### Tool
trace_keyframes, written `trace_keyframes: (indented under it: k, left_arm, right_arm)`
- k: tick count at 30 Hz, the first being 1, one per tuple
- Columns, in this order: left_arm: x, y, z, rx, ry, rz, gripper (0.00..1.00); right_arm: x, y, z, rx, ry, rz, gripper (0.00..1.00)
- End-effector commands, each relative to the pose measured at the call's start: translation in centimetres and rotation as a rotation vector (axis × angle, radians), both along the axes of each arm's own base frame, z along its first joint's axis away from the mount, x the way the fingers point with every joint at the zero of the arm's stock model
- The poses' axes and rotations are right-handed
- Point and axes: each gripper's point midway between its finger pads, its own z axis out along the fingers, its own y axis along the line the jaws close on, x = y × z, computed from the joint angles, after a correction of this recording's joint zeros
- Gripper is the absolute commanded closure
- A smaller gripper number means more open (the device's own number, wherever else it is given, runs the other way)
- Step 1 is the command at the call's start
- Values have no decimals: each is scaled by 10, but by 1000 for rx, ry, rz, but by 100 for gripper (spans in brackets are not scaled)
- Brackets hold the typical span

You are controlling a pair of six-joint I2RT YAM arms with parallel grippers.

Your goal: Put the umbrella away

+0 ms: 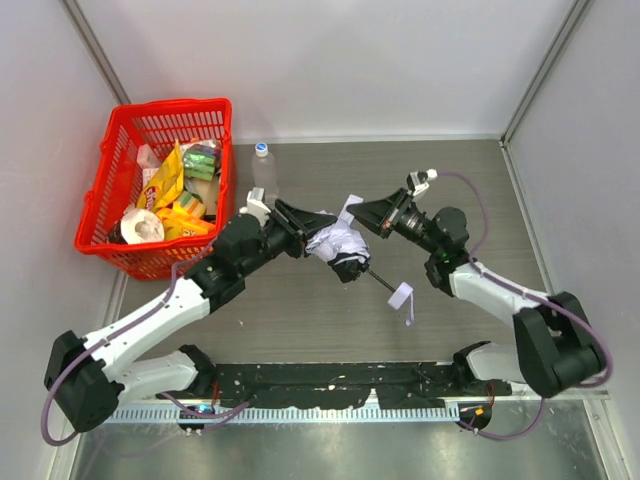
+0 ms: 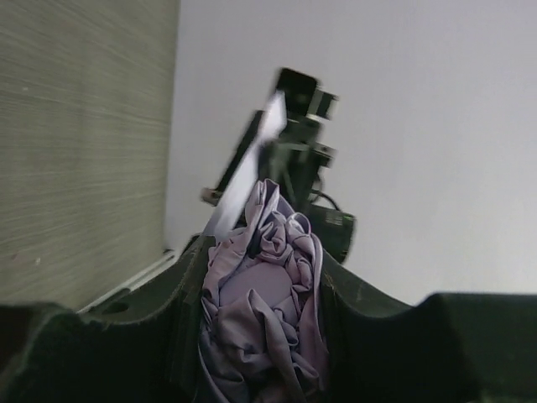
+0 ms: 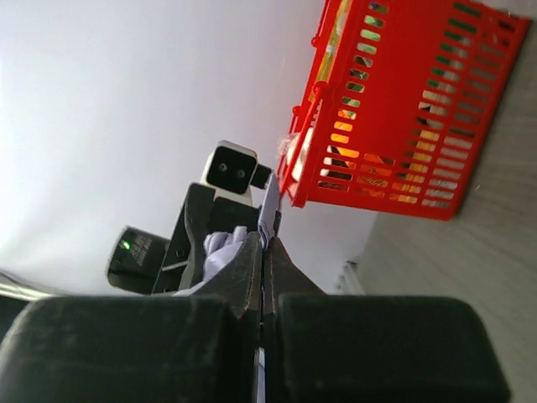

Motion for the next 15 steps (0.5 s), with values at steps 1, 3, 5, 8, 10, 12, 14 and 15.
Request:
trace_keyframes:
  k: [1, 3, 5, 8, 10, 12, 14, 15]
  left_arm:
    - [-26, 29, -42, 341, 97, -24, 100]
    - [-27, 33, -61, 394, 130, -26, 100]
    - [-29, 39, -81, 466, 171, -19, 100]
    - [-32, 48, -106, 560, 204, -18, 100]
    - [-31, 54, -123, 633, 235, -8, 100]
    - [-28, 56, -129, 657, 237, 7, 100]
    - [-20, 63, -136, 726, 238, 40, 100]
    - [-18, 64, -138, 756, 237, 39, 100]
  right_arm:
    - [15, -22, 56, -223, -349, -179, 99]
    - [13, -29, 71, -243, -426, -233, 99]
    - [10, -36, 77, -230, -455, -275, 99]
    - [5, -41, 90, -196, -496, -324, 99]
    - [-1, -32, 97, -212, -545, -318, 99]
    - [-8, -27, 105, -239, -598, -327, 99]
    - [-15, -22, 104, -308, -630, -341, 99]
    - [-19, -16, 99, -346, -652, -336, 99]
